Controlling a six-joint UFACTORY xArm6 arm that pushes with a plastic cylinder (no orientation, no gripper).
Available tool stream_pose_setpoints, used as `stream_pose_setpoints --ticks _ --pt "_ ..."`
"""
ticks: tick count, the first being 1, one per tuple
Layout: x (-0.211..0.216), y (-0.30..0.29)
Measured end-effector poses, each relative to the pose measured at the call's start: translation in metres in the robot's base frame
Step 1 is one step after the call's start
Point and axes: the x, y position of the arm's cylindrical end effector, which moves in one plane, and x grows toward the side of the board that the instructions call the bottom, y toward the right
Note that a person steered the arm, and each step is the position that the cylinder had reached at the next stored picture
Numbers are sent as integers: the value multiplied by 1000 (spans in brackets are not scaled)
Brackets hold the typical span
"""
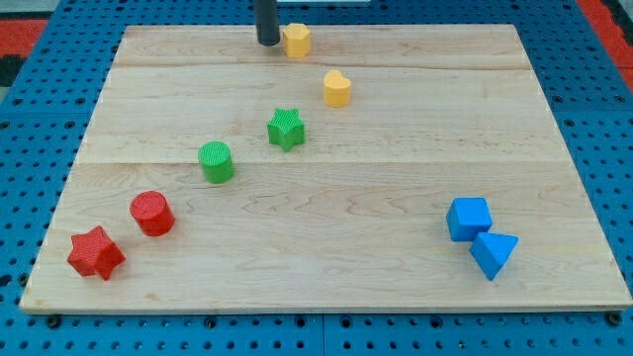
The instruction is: Move the yellow hexagon towards top center
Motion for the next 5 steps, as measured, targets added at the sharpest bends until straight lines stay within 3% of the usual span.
stream_pose_setpoints --ticks 2,3,5 --pt "-3 56" --pt "48 92" --pt "57 152"
